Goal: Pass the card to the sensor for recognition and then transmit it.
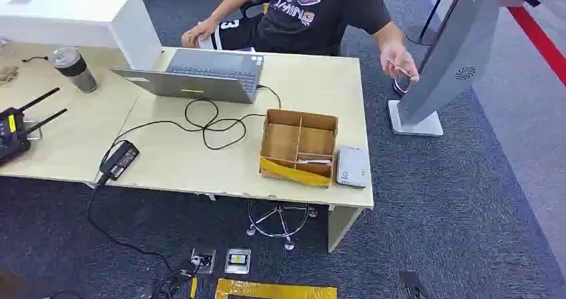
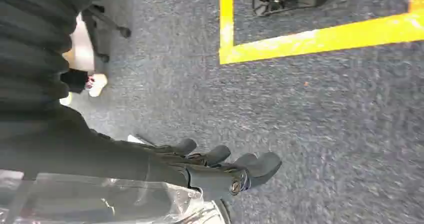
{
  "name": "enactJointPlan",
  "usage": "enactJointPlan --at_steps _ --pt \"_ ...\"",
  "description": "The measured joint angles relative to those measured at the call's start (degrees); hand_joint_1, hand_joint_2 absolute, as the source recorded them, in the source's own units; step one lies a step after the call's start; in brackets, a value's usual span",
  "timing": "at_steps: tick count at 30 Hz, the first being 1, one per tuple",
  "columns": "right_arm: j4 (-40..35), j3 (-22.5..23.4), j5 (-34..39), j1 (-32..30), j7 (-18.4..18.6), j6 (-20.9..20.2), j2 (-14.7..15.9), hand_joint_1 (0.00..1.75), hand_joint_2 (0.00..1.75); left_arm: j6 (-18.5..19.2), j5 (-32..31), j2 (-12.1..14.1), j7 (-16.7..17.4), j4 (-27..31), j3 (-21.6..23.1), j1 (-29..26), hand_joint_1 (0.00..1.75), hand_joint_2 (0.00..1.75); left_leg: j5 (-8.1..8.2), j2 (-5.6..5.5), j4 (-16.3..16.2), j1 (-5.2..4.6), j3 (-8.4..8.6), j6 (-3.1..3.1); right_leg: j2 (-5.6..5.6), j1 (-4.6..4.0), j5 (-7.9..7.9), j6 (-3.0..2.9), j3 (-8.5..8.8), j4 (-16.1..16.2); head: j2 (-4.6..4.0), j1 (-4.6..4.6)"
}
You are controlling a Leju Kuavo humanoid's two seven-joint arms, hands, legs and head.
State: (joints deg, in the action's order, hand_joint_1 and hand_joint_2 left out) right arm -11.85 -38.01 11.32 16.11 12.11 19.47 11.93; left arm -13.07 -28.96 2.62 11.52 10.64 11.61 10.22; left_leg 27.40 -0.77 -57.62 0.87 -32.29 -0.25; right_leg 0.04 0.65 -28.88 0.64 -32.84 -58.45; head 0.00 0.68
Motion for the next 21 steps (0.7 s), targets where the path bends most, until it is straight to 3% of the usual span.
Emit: enactJointPlan --at_steps 21 --pt "0.0 1.9 0.5 6.4 -1.6 2.6 3.5 0.0 1.75 0.2 -0.3 -0.1 0.0 0.0 0.0 0.7 0.0 1.75 -0.01 -0.01 0.0 -0.01 -0.02 0.01 0.0 0.01 0.01 0.01 -0.01 0.0 -0.02 -0.02"
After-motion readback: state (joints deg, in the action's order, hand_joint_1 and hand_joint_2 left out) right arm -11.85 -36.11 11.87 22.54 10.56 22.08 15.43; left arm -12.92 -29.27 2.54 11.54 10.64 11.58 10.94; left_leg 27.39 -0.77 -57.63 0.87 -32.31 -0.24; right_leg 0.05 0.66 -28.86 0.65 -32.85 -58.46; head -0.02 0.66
